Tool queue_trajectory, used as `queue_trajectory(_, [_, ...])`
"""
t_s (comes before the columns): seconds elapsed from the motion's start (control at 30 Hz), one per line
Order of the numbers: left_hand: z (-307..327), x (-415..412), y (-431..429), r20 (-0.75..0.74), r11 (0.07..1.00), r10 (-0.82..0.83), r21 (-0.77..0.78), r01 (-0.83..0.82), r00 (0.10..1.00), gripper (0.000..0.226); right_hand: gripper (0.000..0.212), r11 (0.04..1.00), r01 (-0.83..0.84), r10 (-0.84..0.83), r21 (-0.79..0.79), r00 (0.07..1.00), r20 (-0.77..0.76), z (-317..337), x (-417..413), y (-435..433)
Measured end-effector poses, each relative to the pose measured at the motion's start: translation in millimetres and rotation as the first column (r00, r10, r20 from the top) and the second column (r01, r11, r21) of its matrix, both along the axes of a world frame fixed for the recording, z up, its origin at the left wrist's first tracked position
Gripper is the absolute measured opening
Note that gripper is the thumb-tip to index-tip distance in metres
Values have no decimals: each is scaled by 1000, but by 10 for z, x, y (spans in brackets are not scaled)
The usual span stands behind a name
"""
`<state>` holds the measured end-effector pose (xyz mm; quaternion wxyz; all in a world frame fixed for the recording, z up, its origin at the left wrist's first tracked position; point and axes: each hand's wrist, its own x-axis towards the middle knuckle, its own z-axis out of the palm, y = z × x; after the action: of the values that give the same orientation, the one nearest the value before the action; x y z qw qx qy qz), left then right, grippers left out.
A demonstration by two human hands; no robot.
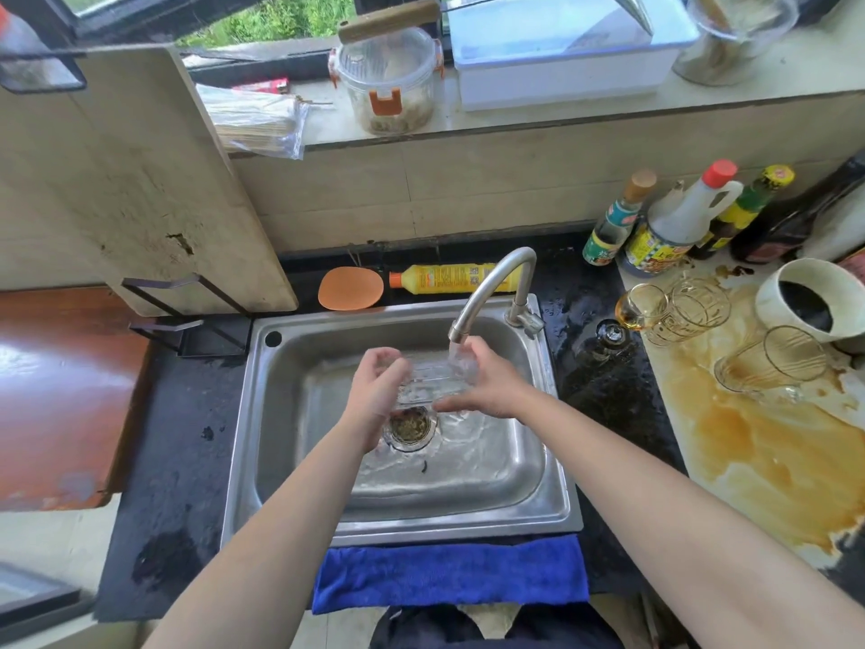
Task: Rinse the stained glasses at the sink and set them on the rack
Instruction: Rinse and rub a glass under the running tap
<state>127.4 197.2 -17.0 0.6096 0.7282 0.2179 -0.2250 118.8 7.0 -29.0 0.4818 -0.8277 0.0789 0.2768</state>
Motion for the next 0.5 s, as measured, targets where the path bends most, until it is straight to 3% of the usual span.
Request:
queue_trajectory(0.3, [-27, 108, -231, 190, 958, -208, 239, 160, 959, 53, 108, 967, 179, -154, 179, 977, -146, -346, -217, 21])
queue_trajectory(0.4, [-22, 116, -392, 250, 884, -344, 412, 222, 905, 54, 117, 987, 151, -143, 62, 982, -120, -377, -258, 51])
queue_trajectory(0.5, [-44, 83, -550, 277, 832, -432, 489, 261, 858, 52, 127, 993, 114, -115, -17, 988, -106, -685, -300, -9])
